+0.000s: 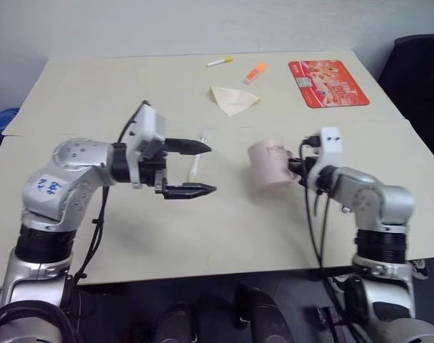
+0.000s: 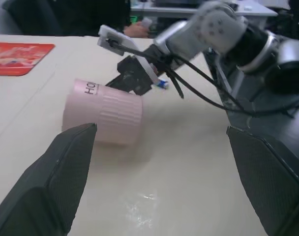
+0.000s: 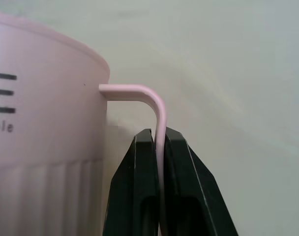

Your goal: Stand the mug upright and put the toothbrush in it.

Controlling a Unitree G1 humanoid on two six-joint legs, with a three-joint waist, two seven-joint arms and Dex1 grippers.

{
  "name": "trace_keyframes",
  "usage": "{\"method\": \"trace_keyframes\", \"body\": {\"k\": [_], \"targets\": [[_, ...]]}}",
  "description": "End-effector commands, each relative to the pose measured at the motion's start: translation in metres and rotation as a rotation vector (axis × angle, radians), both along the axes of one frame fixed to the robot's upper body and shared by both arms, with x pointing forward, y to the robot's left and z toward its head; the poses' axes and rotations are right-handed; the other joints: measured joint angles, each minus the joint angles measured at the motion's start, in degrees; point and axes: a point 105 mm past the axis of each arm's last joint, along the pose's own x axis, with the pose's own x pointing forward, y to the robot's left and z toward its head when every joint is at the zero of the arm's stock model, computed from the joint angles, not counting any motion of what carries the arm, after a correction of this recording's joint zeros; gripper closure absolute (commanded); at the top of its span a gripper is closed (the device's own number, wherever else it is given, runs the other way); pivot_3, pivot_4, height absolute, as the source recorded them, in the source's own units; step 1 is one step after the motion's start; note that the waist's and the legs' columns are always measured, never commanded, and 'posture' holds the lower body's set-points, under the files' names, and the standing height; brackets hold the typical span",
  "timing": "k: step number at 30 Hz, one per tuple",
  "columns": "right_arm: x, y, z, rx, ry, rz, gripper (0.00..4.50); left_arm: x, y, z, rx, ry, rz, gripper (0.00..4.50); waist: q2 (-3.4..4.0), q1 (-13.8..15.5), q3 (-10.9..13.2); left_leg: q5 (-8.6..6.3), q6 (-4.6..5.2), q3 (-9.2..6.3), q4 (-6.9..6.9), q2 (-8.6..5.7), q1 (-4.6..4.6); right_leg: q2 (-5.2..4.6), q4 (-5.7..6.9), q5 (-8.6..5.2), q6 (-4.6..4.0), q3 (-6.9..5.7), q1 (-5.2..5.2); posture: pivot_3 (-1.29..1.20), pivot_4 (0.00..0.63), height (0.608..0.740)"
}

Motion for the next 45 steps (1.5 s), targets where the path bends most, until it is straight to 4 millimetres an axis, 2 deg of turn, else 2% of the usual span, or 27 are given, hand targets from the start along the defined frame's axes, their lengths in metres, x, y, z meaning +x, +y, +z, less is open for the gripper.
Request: {"method": "trace_keyframes", "body": {"k": [1,4,8,11,17,18,22,27,33,37,38,41,43,45], "targets": [[0.008,0.007,0.018,-0.034,-0.242,-0.061,4.46,-0.008,0.012,0.012,0.004,-0.041,0.043,0.00,0.00,-0.04,0.00,0.00,0.00,0.00,-0.01,0.00,0.00,-0.02,0.00,0.00,0.00,0.00,0.00,0.00,0.150,0.740],[0.009,0.014,0.023,-0.103,-0.433,-0.080,4.46,-0.010,0.021,0.013,0.013,-0.038,0.083,0.00,0.00,0.18,0.00,-0.01,0.02,-0.02,-0.01,-0.05,-0.04,-0.10,-0.04,0.00,0.01,-0.03,0.01,0.00,0.150,0.740],[0.007,0.031,-0.013,-0.191,-0.507,-0.042,4.46,-0.011,0.029,0.015,0.024,-0.029,0.132,0.00,-0.02,-0.12,-0.01,-0.01,0.04,-0.01,0.00,-0.06,0.02,-0.10,-0.03,0.01,0.03,0.00,0.04,0.00,0.150,0.740],[-0.002,0.037,-0.027,-0.269,-0.575,0.007,4.46,-0.014,0.028,0.014,0.028,-0.021,0.135,0.00,-0.02,-0.23,-0.01,-0.01,0.02,0.00,-0.03,-0.01,0.07,-0.06,-0.02,0.00,0.01,0.02,0.04,0.00,0.150,0.740],[-0.020,0.035,-0.043,-0.259,-0.533,0.080,4.46,-0.015,0.026,0.013,0.025,-0.007,0.133,0.00,-0.05,-0.13,-0.03,-0.01,0.00,0.00,-0.02,0.04,0.19,-0.07,0.04,-0.02,-0.01,0.06,0.13,0.00,0.150,0.740],[-0.023,0.033,-0.043,-0.262,-0.530,0.090,3.93,-0.015,0.025,0.013,0.023,-0.004,0.127,0.00,-0.10,-0.09,-0.06,-0.02,-0.01,0.00,-0.02,0.03,0.21,-0.07,0.03,-0.02,-0.01,0.07,0.16,0.00,0.150,0.740],[-0.030,0.025,-0.037,-0.287,-0.522,0.102,2.77,-0.016,0.018,0.011,0.011,0.008,0.087,0.00,-0.11,0.02,-0.06,-0.01,0.00,-0.02,0.01,0.02,0.15,-0.09,0.04,-0.02,-0.02,0.05,0.13,0.00,0.150,0.740],[-0.037,0.015,-0.031,-0.335,-0.512,0.103,1.03,-0.015,0.011,0.010,-0.002,0.011,0.052,0.00,-0.11,0.03,-0.06,-0.02,-0.01,-0.02,0.02,0.04,0.16,-0.06,0.06,-0.02,-0.03,0.04,0.13,0.00,0.150,0.740],[-0.062,0.008,-0.020,-0.367,-0.490,0.179,1.03,-0.011,0.011,0.003,-0.010,0.025,0.045,0.00,-0.11,0.17,-0.06,-0.02,0.00,-0.02,0.04,0.01,0.12,-0.07,0.04,-0.02,-0.02,0.03,0.12,0.00,0.150,0.740],[-0.084,-0.004,-0.008,-0.362,-0.424,0.262,1.03,-0.003,0.022,0.002,-0.005,0.031,0.097,0.00,-0.11,0.30,-0.06,-0.03,0.00,-0.02,0.05,0.00,0.13,-0.05,0.04,-0.02,-0.02,0.02,0.13,0.00,0.150,0.740],[-0.089,-0.006,-0.005,-0.340,-0.398,0.287,0.85,0.000,0.026,0.003,-0.007,0.033,0.116,0.00,-0.12,0.35,-0.06,-0.03,0.02,-0.02,0.05,-0.01,0.14,-0.06,0.05,-0.02,-0.02,0.03,0.13,0.00,0.150,0.740],[-0.106,-0.012,0.011,-0.257,-0.299,0.367,0.10,0.022,0.041,0.002,-0.009,0.056,0.247,0.00,-0.12,0.52,-0.06,-0.05,0.05,-0.03,0.08,-0.01,0.14,-0.04,0.05,-0.02,-0.02,0.00,0.14,0.00,0.150,0.740],[-0.123,-0.008,0.033,-0.177,-0.248,0.475,0.05,0.055,0.049,0.000,-0.027,0.115,0.405,0.00,-0.12,1.30,-0.06,-0.06,0.07,-0.04,0.10,-0.02,0.14,-0.03,0.06,-0.02,-0.02,0.00,0.14,0.00,0.150,0.740],[-0.136,-0.002,0.051,-0.136,-0.236,0.565,0.05,0.080,0.050,-0.005,-0.018,0.157,0.515,0.00,-0.16,1.72,-0.06,-0.09,0.15,-0.09,0.29,-0.10,0.10,-0.02,0.08,0.00,-0.02,-0.08,0.19,0.00,0.150,0.740]]}}
